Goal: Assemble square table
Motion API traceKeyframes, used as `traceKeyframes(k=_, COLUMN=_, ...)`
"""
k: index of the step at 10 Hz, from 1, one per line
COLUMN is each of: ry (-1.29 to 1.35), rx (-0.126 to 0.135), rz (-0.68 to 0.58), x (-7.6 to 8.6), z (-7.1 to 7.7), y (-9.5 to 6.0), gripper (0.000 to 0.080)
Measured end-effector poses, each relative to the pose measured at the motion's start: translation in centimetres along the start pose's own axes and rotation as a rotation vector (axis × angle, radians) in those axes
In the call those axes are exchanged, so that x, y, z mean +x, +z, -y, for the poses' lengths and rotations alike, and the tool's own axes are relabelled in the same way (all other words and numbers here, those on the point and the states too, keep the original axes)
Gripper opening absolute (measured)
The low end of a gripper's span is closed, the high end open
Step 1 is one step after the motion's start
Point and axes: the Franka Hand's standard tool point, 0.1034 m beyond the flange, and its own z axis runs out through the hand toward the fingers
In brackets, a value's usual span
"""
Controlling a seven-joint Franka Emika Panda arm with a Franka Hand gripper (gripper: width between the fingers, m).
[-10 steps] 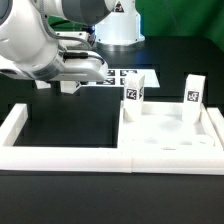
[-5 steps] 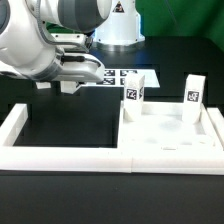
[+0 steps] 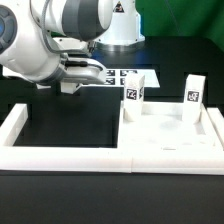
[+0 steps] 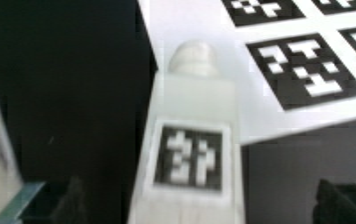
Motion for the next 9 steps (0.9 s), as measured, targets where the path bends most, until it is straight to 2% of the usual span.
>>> traceKeyframes(k=1, ry=-0.009, rx=-0.010, rz=-0.005, x=0.19, z=0.50, y=0.21, gripper=0.0649)
traceKeyframes(k=3, ry=-0.011, rx=-0.010, rz=-0.006, x=0.21, z=0.41, y=0.18, gripper=0.0637)
traceKeyframes(k=5, ry=-0.011, rx=-0.010, rz=-0.005, x=0.22, z=0.42, y=0.21, gripper=0.0286)
traceKeyframes(k=9, ry=-0.011, rx=-0.010, rz=-0.005, x=0.22, z=0.42, y=0.24, gripper=0.0289)
